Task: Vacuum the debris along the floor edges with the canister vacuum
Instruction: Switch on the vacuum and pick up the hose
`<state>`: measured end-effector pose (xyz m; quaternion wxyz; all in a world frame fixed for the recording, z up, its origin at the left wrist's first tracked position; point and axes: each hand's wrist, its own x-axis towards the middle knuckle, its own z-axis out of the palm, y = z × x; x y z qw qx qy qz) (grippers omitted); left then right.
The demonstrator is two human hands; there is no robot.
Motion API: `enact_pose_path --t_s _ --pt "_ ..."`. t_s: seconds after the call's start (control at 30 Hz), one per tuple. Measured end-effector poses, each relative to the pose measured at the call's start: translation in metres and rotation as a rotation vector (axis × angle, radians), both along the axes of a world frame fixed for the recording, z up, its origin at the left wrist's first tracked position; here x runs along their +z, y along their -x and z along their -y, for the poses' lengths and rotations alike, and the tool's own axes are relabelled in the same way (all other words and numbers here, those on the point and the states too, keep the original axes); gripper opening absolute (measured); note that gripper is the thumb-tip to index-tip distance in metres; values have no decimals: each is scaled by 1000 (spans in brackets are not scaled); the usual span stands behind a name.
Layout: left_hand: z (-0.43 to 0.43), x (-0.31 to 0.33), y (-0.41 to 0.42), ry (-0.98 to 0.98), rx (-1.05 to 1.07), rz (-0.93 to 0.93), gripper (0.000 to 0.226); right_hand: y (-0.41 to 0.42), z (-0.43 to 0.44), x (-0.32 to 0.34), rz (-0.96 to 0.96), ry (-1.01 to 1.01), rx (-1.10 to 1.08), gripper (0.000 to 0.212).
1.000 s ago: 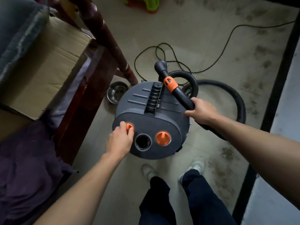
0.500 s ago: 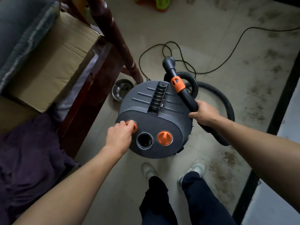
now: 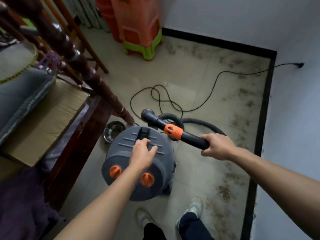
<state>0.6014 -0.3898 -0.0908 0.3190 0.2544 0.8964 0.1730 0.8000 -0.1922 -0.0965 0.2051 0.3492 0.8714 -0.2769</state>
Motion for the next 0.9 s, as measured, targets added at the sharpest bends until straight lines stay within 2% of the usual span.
enact_pose_path --t_s 0.13,0.23,0.3,0.53,0.63,0.8,0.9 --pt "-64 38 -14 -131 68 39 43 -17 -28 48 -55 -96 -4 24" --pt "-105 61 -19 -272 242 253 56 -25 -54 75 -103 -145 -52 24" --pt "-126 72 -18 -313 332 328 54 -27 -67 87 -127 -143 -64 25" --pt "-149 71 8 -130 153 150 45 -7 -111 94 -156 -115 -282 21" --pt "-151 58 19 -35 116 129 37 5 -140 86 -142 -96 -358 21" --pt "-175 11 45 149 48 110 17 39 -204 52 -125 -90 -431 28" --pt "-203 -31 59 193 33 126 21 66 -246 18 -121 -84 -446 29"
